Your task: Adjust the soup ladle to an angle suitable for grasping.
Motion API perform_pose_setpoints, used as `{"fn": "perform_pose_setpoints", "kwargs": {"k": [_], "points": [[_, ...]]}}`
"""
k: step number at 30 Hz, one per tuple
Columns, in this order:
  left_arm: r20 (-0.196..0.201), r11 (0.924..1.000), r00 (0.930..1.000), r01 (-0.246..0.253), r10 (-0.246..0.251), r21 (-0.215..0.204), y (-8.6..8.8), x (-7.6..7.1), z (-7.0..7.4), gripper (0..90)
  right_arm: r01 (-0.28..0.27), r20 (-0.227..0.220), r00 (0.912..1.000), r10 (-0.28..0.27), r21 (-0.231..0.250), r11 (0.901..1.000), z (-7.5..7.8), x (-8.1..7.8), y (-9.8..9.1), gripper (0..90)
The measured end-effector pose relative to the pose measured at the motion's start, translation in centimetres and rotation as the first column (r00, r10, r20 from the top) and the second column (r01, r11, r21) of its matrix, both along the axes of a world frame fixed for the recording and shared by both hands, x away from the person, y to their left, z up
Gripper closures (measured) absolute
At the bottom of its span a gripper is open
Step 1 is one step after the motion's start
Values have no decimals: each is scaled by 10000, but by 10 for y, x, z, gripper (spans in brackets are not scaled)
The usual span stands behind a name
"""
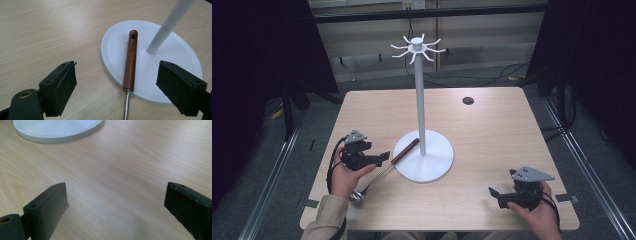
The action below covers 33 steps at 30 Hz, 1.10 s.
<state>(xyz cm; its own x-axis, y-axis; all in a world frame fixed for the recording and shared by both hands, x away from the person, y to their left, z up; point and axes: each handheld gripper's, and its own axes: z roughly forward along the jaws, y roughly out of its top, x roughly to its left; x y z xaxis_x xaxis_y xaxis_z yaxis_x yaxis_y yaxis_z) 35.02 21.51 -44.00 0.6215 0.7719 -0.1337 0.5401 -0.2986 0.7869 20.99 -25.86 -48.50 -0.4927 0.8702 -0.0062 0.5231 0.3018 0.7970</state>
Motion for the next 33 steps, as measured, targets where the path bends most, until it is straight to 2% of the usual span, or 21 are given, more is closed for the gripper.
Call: {"fn": "perform_pose_setpoints", "kwargs": {"k": [4,7,10,11,12,13,15,16,17,19,22,23,24,25,26,27,28,30,31,32,33], "points": [[-22,9997,9997,244,-243,68,-8,1,2,227,50,37,10000,-51,40,10000,1,-1,-2,44],[-343,9971,9967,738,-732,171,-16,1,2,377,28,68,10000,-28,58,10000,1,-1,-2,44],[-800,9899,9875,1386,-1357,310,-27,4,0,606,67,16,10000,-67,89,9999,1,-1,-2,44],[-948,9869,9837,1569,-1527,382,-32,4,-2,714,59,16,10000,-59,51,10000,0,0,-2,44],[-1131,9809,9775,1854,-1779,595,-37,7,-3,781,65,-1,10000,-65,58,10000,0,0,-2,44],[-1161,9799,9766,1891,-1810,630,-42,7,-4,824,53,-14,10000,-53,64,10000,0,0,-2,44],[-1430,9694,9681,2217,-2058,1057,-55,11,-7,890,66,-3,10000,-66,69,10000,0,-1,-2,44],[-1373,9681,9689,2220,-2057,1159,-59,13,-9,900,64,-3,10000,-64,65,10000,0,-1,-2,44],[-1524,9639,9657,2306,-2100,1332,-64,15,-10,900,62,-1,10000,-62,63,10000,0,-1,-2,44],[-1577,9575,9639,2393,-2144,1610,-73,19,-12,900,65,2,10000,-65,74,10000,0,0,-2,44],[-1890,9553,9615,2339,-1997,1806,-85,27,-18,900,51,24,10000,-51,83,10000,-1,0,-4,44],[-1890,9553,9615,2339,-1997,1806,-85,27,-18,900,51,24,10000,-51,83,10000,-1,0,-4,44],[-1998,9515,9580,2436,-2057,1882,-86,31,-21,900,50,1,10000,-50,94,9999,-1,0,-4,44],[-2022,9515,9586,2397,-2005,1927,-87,33,-23,900,47,-6,10000,-47,109,9999,-1,0,-4,44],[-2076,9554,9598,2285,-1889,1871,-88,34,-26,900,51,20,10000,-51,98,9999,-1,0,-4,44],[-2088,9532,9606,2257,-1834,2011,-88,36,-27,900,87,16,10000,-87,103,9999,0,0,-4,44],[-2196,9567,9613,2114,-1665,2000,-88,37,-31,900,117,34,9999,-118,129,9998,0,-1,-5,44],[-2170,9578,9635,2017,-1565,2046,-86,39,-32,900,112,56,9999,-112,118,9999,0,0,-5,44],[-2152,9647,9668,1802,-1378,1918,-86,40,-34,900,107,58,9999,-108,126,9999,0,0,-6,44],[-2181,9652,9666,1778,-1348,1918,-85,42,-34,900,111,38,9999,-112,120,9999,0,0,-6,44],[-2183,9723,9692,1543,-1143,1757,-85,42,-34,900,111,38,9999,-112,120,9999,0,0,-6,44]]}}
